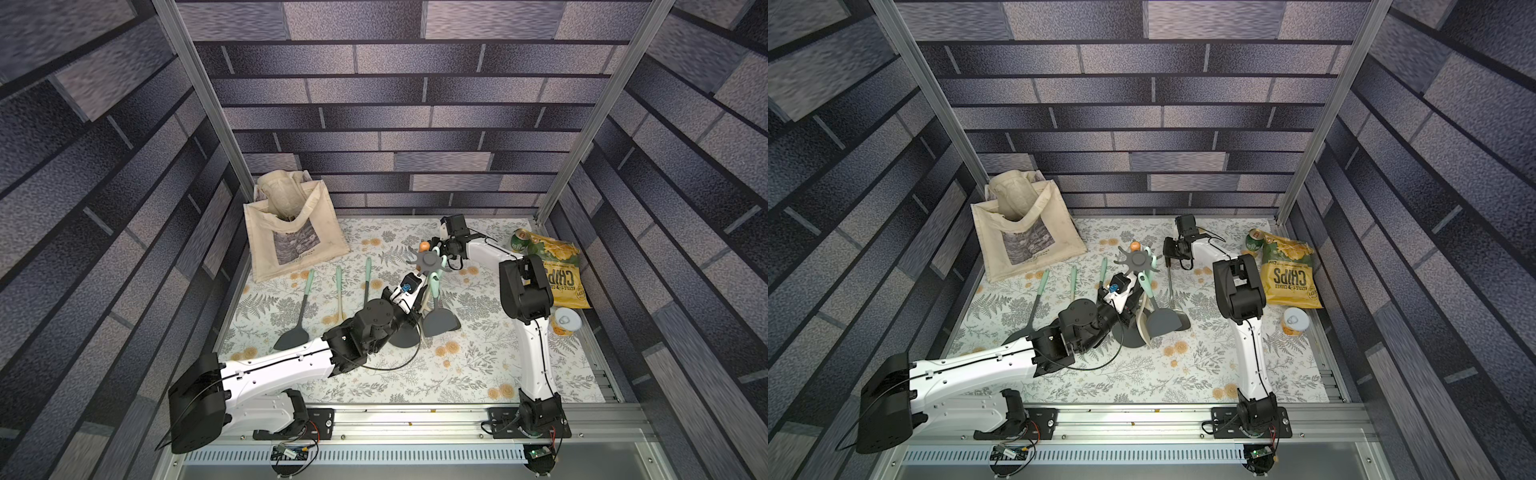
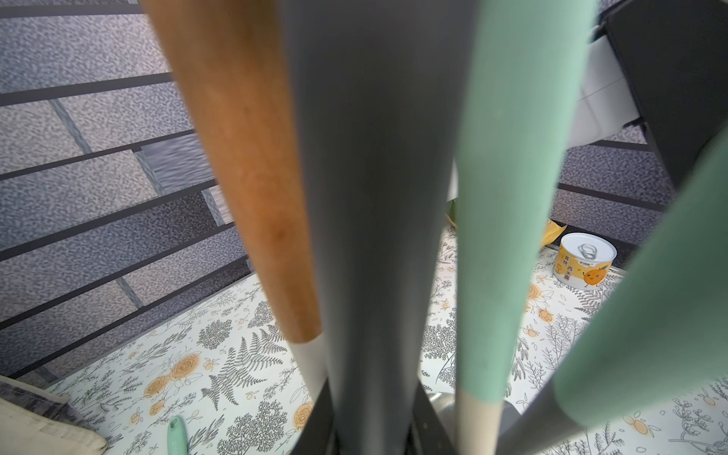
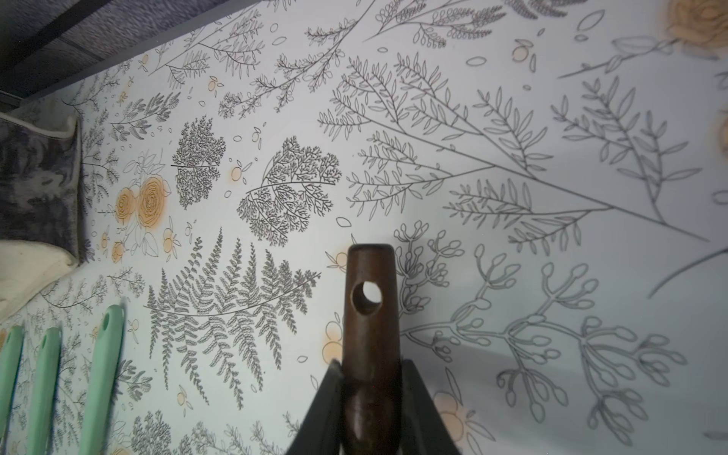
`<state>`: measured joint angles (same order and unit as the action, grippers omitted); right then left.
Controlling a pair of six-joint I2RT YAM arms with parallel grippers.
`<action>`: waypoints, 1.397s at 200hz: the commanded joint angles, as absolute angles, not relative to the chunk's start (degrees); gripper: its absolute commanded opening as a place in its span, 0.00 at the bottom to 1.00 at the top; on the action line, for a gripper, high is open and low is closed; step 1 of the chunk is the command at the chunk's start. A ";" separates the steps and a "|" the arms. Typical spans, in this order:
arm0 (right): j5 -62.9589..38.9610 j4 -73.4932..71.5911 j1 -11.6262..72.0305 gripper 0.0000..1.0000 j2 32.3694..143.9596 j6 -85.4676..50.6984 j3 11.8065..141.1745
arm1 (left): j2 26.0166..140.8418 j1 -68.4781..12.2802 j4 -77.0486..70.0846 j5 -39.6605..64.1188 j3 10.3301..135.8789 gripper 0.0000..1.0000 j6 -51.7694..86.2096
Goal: Take the spatula off the kitchen utensil rack
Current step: Place the spatula at the center of the board, then take off the spatula from the rack.
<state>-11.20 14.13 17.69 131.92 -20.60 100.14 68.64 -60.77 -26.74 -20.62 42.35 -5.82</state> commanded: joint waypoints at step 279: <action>-18.99 2.48 29.05 0.45 46.06 -6.97 43.16 | 65.38 -51.33 -30.15 -11.86 37.55 0.14 -4.13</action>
